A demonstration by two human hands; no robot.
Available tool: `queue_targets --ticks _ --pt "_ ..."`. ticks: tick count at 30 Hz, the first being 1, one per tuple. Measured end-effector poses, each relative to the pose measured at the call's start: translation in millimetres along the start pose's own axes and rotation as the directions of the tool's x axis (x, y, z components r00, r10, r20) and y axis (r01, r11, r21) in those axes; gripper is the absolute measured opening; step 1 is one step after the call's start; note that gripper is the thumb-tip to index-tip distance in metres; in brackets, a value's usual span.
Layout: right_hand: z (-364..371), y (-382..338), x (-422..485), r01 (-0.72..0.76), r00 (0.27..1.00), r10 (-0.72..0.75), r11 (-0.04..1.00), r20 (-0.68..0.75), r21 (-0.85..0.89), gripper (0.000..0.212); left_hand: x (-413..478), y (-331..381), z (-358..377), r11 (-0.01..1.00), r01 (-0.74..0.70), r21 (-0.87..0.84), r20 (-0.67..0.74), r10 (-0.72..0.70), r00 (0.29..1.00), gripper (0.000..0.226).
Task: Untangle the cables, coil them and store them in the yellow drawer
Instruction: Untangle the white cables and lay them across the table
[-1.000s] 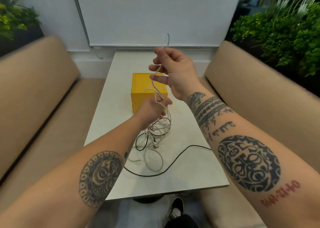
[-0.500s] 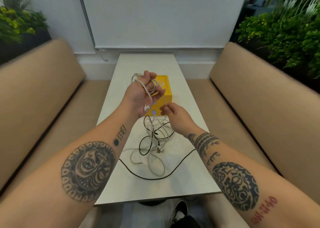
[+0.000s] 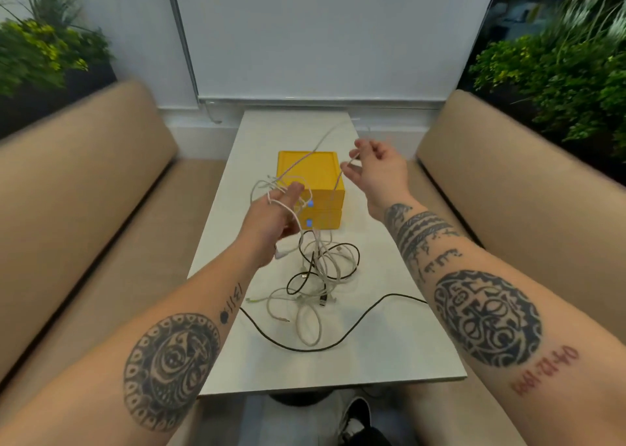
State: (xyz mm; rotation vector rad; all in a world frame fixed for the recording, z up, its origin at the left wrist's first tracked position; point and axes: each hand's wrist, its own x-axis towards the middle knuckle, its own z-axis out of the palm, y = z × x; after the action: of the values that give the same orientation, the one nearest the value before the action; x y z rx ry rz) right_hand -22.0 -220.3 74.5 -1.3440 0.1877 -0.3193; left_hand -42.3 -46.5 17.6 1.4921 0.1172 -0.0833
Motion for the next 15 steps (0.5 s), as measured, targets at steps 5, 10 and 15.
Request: queue_targets --ticks 5,10,15 --pt "24 -37 -11 0.035 0.993 -0.046 0.994 0.108 0.108 0.014 -5 -14 16 0.994 -0.029 0.102 0.076 0.021 0.997 0.029" --pt "28 -50 -17 0.006 0.994 -0.024 0.986 0.108 0.165 0.014 -8 -9 34 0.974 -0.104 0.199 0.175 0.069 0.982 0.015" --pt "7 -51 -16 0.071 0.986 -0.077 0.996 0.146 0.046 0.011 -6 10 41 0.990 -0.137 0.044 0.116 0.131 0.985 0.022"
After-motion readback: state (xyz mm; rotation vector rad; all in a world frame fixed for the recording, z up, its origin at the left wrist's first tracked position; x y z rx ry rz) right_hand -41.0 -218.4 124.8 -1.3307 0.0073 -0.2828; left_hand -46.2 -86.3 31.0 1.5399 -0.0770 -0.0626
